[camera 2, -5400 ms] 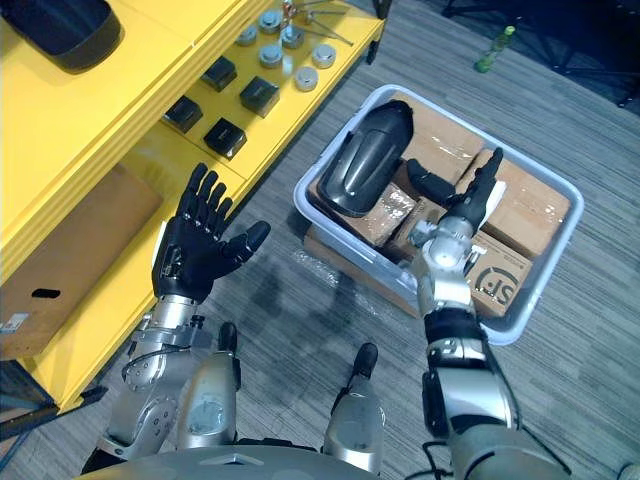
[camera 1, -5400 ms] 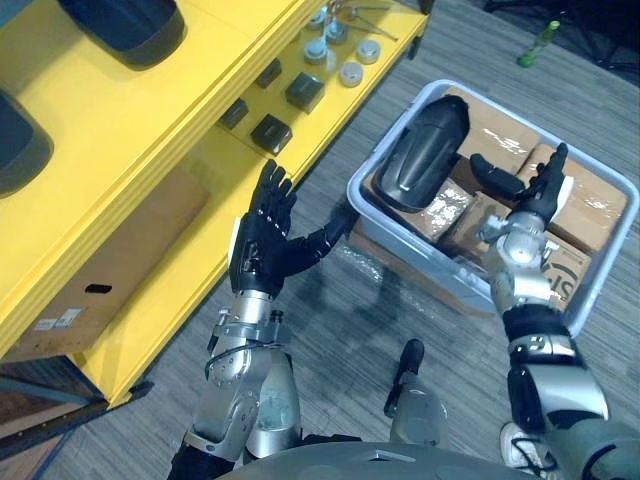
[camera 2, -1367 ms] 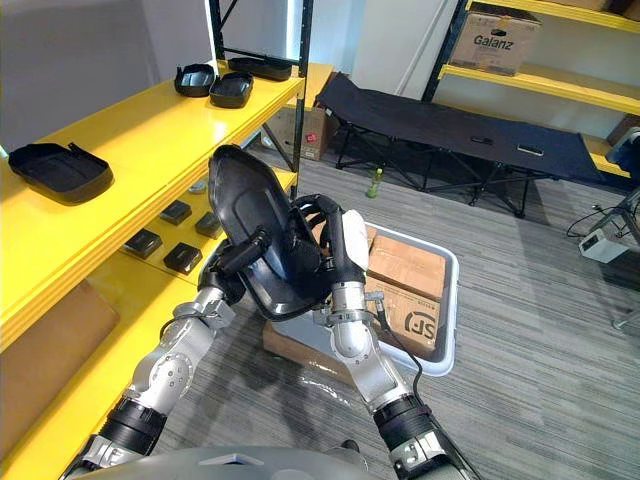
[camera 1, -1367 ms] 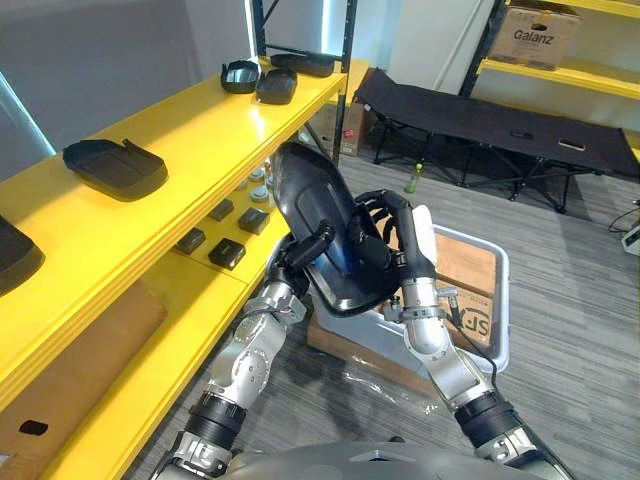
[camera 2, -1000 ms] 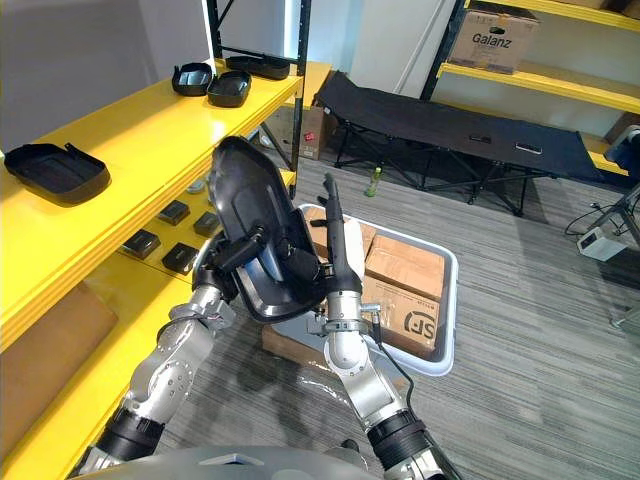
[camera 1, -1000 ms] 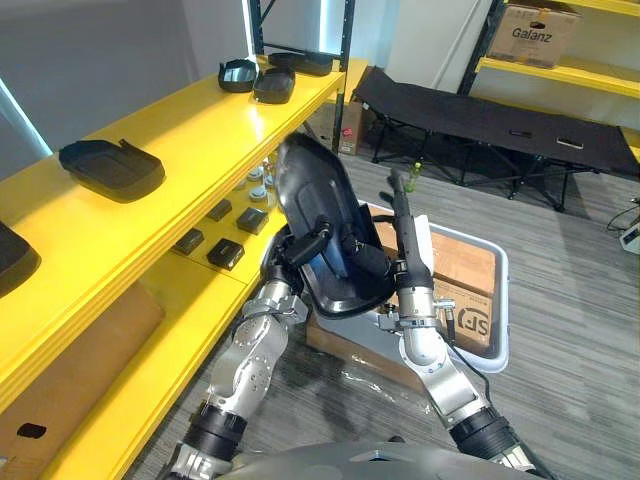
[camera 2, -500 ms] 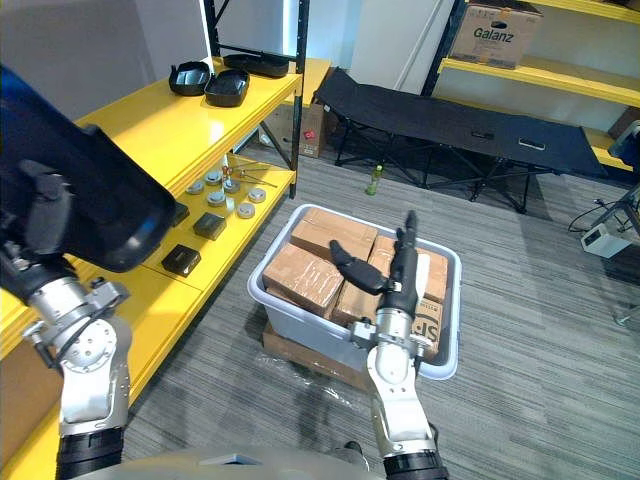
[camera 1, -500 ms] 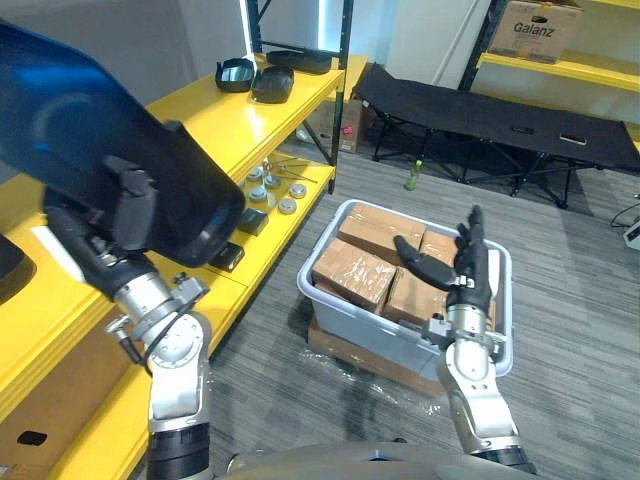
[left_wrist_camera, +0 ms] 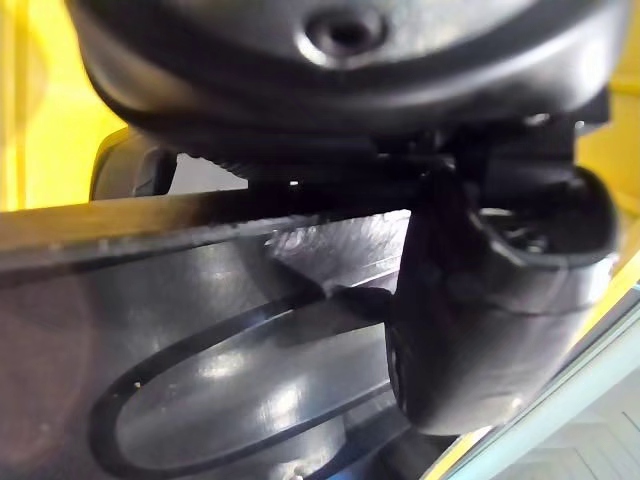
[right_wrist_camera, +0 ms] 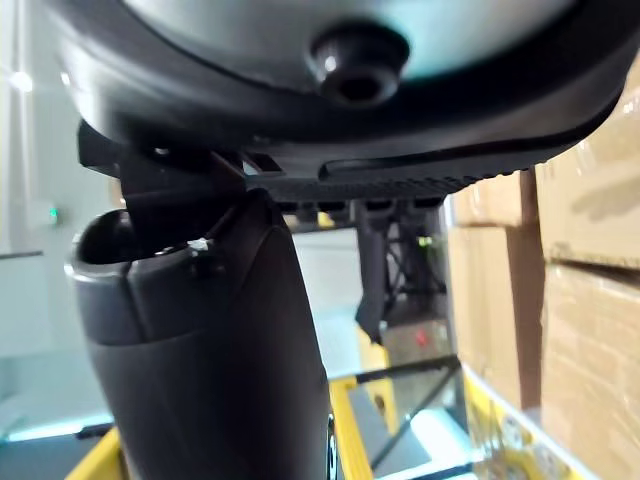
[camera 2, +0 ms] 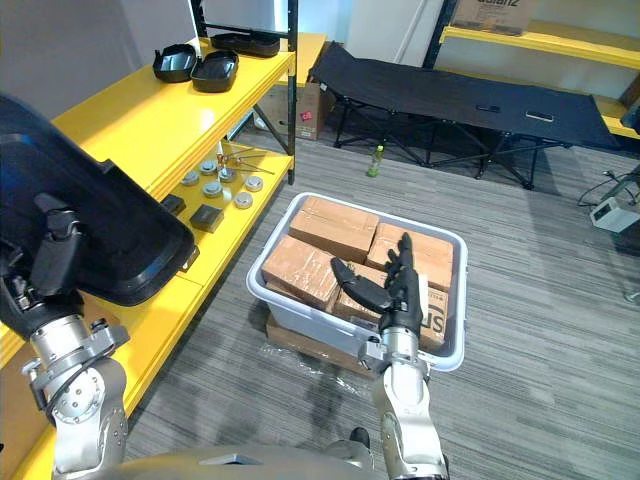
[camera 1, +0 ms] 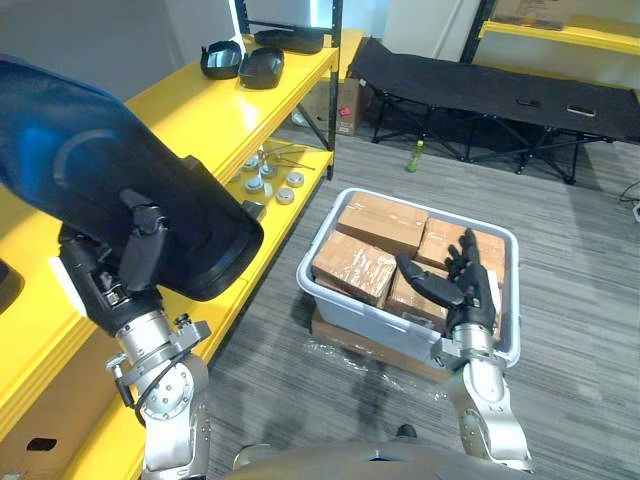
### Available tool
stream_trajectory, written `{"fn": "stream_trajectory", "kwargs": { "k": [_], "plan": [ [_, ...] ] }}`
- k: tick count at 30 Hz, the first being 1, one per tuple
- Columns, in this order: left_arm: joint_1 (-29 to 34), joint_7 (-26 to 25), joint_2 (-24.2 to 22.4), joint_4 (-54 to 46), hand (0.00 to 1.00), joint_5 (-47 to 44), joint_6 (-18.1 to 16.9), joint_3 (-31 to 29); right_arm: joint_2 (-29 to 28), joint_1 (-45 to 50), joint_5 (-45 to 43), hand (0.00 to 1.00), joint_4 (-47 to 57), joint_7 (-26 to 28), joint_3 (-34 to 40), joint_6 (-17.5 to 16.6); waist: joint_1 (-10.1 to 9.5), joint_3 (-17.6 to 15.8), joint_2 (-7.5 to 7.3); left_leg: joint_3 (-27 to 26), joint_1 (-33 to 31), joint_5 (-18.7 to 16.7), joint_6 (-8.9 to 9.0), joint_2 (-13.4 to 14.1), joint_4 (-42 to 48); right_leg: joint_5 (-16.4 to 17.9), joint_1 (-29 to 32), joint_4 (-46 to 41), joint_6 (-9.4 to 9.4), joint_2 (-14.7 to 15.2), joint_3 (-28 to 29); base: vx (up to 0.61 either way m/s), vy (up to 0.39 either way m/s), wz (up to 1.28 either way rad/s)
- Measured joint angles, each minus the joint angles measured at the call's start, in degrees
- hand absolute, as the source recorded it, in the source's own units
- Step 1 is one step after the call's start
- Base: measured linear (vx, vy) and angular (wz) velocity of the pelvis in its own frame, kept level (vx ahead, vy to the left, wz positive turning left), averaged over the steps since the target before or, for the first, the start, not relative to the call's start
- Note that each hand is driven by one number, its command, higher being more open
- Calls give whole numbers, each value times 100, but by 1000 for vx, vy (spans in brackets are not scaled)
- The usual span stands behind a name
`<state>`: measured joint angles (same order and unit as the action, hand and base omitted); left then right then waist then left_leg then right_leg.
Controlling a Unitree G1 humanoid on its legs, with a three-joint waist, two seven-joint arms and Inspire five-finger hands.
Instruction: Walk over and take three plastic housings, then place them on the shelf
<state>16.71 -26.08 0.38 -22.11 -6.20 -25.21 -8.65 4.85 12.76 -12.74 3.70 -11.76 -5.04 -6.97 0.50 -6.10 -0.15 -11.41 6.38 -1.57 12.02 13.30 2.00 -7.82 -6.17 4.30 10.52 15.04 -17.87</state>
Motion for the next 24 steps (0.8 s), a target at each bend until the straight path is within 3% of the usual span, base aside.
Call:
{"fn": "stream_trajectory", "kwargs": {
  "k": [3,10,14,17,19,21,24],
  "plan": [
    [124,10,-39,-226,0,2,-71,-134,68,-291,76,100,-297,211,-377,-7,-111,-26,7,290,-176,-11,-17,0,100,46,-122,-1,15,3,-301,4,0,49],
    [608,239,-267,-777,0,-55,-226,-699,296,-946,320,100,-433,574,-1107,-8,-752,-149,26,1180,-504,14,12,-74,199,269,-542,-30,100,-9,-1217,9,-5,61],
    [891,508,-276,-776,0,-545,-231,-808,385,-1361,295,100,-573,775,-1286,-41,-963,-152,18,1370,-561,9,19,-89,293,392,-645,-133,115,-7,-1402,48,6,30],
    [908,829,-289,-776,0,-700,-233,-786,405,-1407,275,100,-573,893,-1374,-71,-965,-167,24,1474,-769,46,-21,-83,422,538,-730,-310,112,-1,-1700,15,-9,53],
    [708,1259,-209,-767,0,-744,-254,-640,436,-1390,288,100,-571,874,-1329,-72,-773,-182,-22,879,-1234,428,-351,-84,498,750,-686,-608,35,87,-2298,-17,-9,120],
    [572,1460,-186,-764,0,-738,-365,-421,474,-1368,296,100,-568,919,-1257,-79,-814,-286,69,825,-1237,672,-308,-83,254,835,-677,-771,78,107,-2466,-39,-1,73],
    [566,1500,-151,-764,0,-652,-496,-344,517,-1348,327,100,-568,1234,-1294,-128,-829,-378,163,850,-1202,763,-307,-167,116,934,-656,-980,106,246,-2524,-56,30,20]
  ]
}}
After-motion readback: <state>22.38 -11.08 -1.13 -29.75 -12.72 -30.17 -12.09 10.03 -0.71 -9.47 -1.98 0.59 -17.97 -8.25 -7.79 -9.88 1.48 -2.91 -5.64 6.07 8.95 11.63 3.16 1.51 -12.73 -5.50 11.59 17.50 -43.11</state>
